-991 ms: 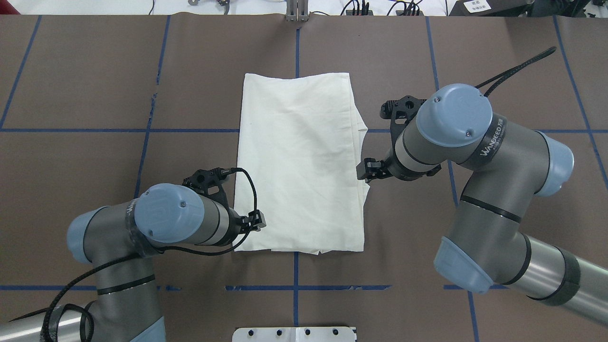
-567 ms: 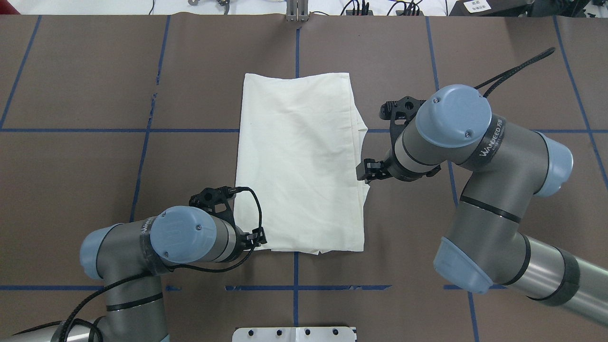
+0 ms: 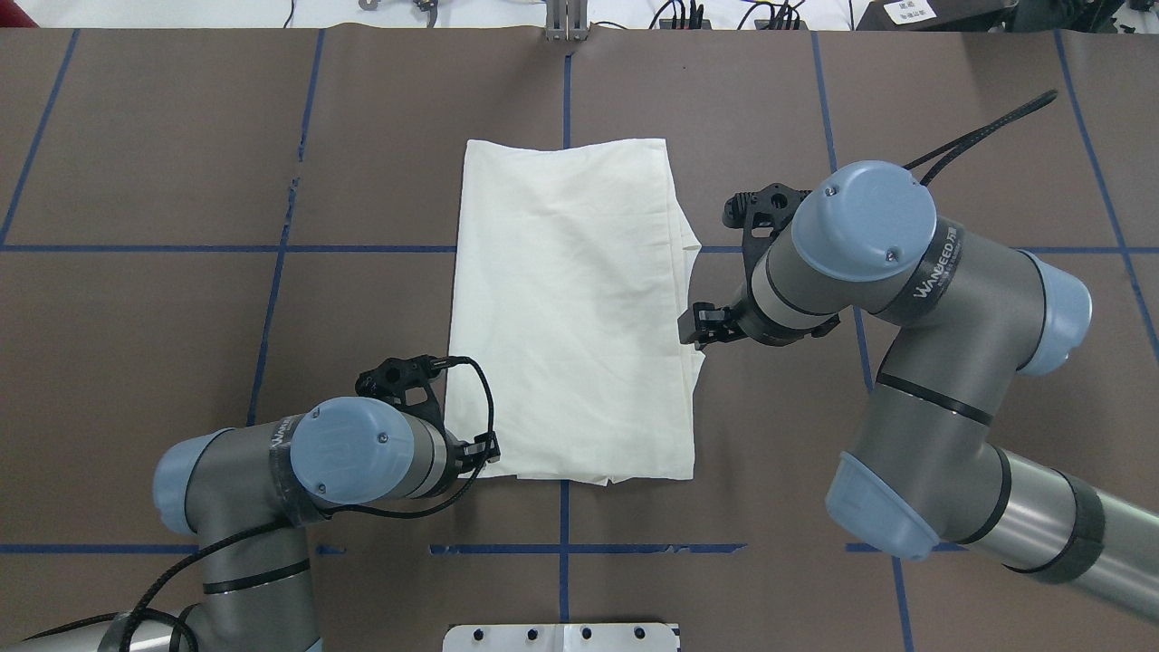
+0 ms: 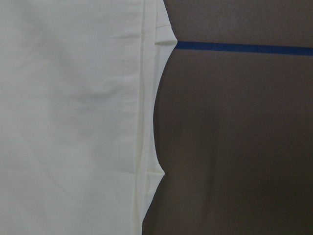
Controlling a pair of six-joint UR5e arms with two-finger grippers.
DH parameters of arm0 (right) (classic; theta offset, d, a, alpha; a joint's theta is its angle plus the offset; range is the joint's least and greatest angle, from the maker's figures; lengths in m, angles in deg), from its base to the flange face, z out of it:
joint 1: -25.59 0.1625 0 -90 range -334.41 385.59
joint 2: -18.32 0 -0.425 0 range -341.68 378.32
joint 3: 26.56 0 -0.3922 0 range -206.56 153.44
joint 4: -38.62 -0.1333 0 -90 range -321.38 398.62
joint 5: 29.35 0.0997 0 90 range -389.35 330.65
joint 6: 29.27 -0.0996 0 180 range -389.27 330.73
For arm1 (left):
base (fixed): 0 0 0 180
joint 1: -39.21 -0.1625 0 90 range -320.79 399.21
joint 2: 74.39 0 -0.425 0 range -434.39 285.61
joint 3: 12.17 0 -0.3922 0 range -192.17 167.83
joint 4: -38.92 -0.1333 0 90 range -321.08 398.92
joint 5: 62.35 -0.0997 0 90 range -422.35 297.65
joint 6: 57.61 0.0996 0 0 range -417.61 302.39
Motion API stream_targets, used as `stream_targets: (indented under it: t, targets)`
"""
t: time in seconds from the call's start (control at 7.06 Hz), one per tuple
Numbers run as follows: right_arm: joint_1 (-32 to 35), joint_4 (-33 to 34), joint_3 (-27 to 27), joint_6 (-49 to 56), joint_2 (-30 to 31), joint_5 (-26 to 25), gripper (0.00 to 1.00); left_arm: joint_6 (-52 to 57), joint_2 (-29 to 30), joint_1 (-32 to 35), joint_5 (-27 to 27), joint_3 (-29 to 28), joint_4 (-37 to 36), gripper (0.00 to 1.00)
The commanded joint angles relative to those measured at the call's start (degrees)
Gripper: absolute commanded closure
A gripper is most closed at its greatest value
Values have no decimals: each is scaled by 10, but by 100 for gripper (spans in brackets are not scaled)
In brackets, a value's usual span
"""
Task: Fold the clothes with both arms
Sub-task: 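Grasp the near shirt corners with both grippers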
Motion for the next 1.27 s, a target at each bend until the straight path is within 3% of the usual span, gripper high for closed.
stream_targets:
  t: [0.0, 0.42, 0.57, 0.71, 0.99, 1.13]
  targets:
    - [1, 0, 0, 0, 0, 0, 0, 0, -1, -1, -2, 1, -1, 44]
    - [1, 0, -6, 1, 1, 0, 0, 0, -2, -3, -9, 2, 0, 84]
    - [2, 0, -7, 1, 3, 0, 0, 2, -4, -4, -21, 4, 0, 85]
    - [1, 0, -6, 0, 3, 0, 0, 3, -4, -5, -24, 5, 0, 100]
    - [0, 1, -9, -3, 1, 0, 0, 9, -4, -4, -24, 18, -2, 100]
    - [-12, 0, -13, -53, 2, -1, 0, 11, -3, -5, -22, 37, -18, 100]
